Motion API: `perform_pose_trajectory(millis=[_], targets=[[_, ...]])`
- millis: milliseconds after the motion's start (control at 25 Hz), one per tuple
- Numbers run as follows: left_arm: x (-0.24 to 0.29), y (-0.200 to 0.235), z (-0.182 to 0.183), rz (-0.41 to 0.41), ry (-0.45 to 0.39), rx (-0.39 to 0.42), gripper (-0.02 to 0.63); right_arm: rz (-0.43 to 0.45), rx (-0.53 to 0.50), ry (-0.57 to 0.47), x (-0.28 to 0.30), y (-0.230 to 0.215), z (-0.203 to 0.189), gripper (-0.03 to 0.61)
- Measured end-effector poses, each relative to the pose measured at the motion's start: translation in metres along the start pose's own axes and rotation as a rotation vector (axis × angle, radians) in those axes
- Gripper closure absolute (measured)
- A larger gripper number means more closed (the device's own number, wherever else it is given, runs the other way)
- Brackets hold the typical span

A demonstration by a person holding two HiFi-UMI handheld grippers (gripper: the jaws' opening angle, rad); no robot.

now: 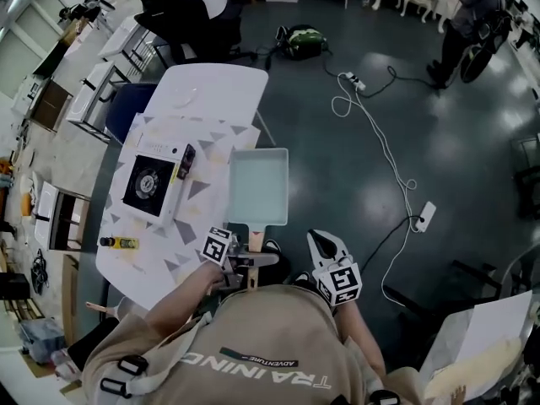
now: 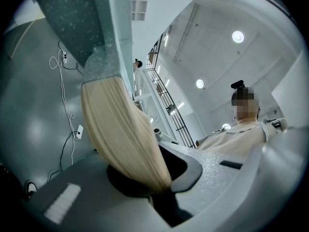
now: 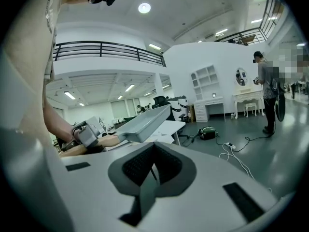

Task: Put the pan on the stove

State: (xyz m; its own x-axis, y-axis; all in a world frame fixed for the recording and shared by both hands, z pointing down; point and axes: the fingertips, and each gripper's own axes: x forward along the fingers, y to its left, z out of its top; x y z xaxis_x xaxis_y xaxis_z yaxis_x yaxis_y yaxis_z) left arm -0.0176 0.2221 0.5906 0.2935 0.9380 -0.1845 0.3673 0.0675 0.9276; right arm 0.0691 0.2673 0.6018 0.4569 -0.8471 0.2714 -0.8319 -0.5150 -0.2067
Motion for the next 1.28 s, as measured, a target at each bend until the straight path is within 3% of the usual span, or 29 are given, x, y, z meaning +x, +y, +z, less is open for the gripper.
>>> perform_pose_trajectory(millis=[360,720,1000,1280], targets=[[-0.032,0.019,0.064,-0.025,-0.051,-0.023,0.578,-0.037,-0.041,-0.017,0.064,-0.008,0.038,0.578],[-0.06,0.023,0.089,-0.005,-0.028,-0.002,0.575,-0.009,-0.038,0.019,0.102,-0.008,0.036,0.579],[-0.079,0.033,0.129,0.032,-0.093,-0.031,0.572,0.112,-0.042,0.033,0.165,-0.016,0.058,0.58],[-0.086,0.045,0.2,0.102,-0.224,0.01,0.572,0.344,-0.114,0.08,0.244,-0.045,0.097,0.58]])
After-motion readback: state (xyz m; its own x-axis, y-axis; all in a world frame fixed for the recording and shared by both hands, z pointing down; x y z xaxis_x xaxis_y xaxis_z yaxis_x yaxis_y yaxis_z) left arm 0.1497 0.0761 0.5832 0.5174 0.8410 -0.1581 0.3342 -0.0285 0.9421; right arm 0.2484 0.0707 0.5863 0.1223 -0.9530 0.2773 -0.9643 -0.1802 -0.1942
